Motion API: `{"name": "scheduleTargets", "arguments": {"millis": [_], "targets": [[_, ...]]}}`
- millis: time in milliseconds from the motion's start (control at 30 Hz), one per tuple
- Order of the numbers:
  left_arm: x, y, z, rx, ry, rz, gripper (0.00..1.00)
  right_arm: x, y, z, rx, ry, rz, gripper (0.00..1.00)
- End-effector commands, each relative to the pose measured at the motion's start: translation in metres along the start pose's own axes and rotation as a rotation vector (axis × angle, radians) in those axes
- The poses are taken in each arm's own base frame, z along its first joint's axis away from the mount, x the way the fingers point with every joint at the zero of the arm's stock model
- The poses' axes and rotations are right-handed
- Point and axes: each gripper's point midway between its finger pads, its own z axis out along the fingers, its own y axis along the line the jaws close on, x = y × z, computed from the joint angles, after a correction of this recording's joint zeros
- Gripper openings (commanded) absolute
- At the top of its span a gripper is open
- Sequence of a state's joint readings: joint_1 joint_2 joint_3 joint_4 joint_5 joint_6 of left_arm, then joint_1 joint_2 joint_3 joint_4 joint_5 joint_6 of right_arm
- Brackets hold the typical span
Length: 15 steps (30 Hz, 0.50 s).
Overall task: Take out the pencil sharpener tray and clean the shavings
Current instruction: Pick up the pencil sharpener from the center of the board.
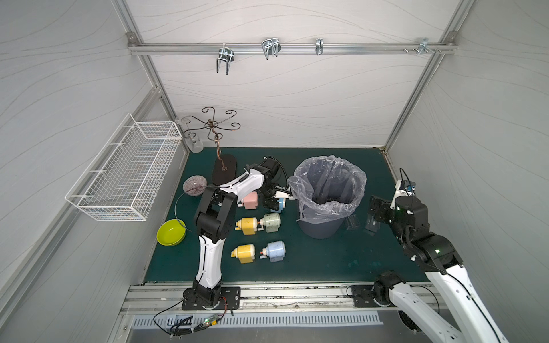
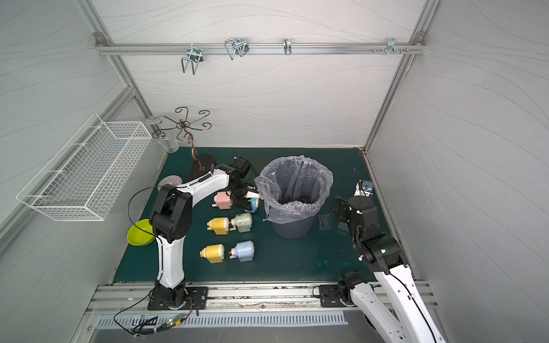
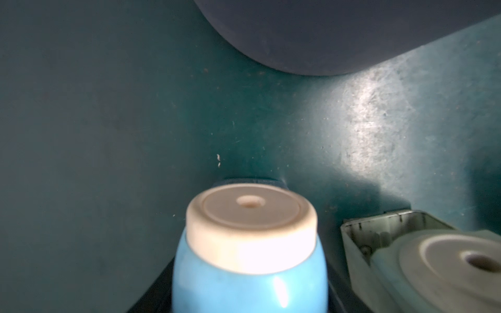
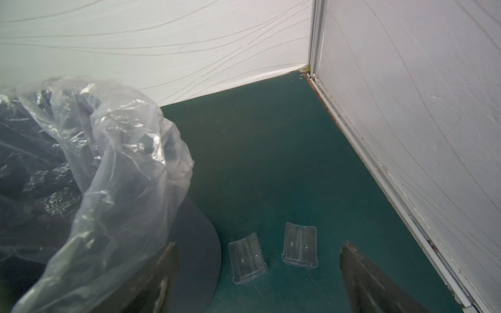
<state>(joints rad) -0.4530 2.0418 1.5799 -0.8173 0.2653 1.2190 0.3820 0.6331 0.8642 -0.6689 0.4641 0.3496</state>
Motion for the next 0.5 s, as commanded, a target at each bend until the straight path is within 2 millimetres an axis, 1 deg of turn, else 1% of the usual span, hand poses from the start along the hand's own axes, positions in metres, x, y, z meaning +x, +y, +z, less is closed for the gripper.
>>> {"name": "scheduleTargets", "arguments": {"millis": [0, 100, 167, 233, 300, 367, 400, 467], "targets": [[-0.016, 0.014, -0.043, -0.116, -0.037, 0.031, 0.0, -0.008, 0.023, 0.0, -0.119, -0.041, -0.034, 0.92], [-0.016, 0.014, -0.067, -0.148, -0.053, 0.003, 0.0, -0.019, 0.04, -0.003, -0.204, -0.069, -0.058, 0.92], [-0.012, 0.011, -0.081, -0.164, -0.054, -0.015, 0.0, -0.028, 0.052, -0.009, -0.267, -0.094, -0.086, 0.92], [-0.009, 0.005, -0.095, -0.178, -0.061, -0.034, 0.0, -0.037, 0.066, -0.016, -0.336, -0.117, -0.126, 0.91], [-0.008, -0.006, -0.106, -0.178, -0.074, -0.056, 0.0, -0.043, 0.083, -0.024, -0.429, -0.132, -0.174, 0.91], [-0.007, -0.021, -0.116, -0.165, -0.086, -0.08, 0.0, -0.043, 0.111, -0.038, -0.591, -0.132, -0.237, 0.93], [-0.007, -0.027, -0.121, -0.156, -0.093, -0.087, 0.0, -0.038, 0.126, -0.045, -0.68, -0.117, -0.266, 0.95], [-0.008, -0.043, -0.132, -0.144, -0.109, -0.098, 0.0, -0.025, 0.155, -0.059, -0.872, -0.062, -0.309, 0.95]]}}
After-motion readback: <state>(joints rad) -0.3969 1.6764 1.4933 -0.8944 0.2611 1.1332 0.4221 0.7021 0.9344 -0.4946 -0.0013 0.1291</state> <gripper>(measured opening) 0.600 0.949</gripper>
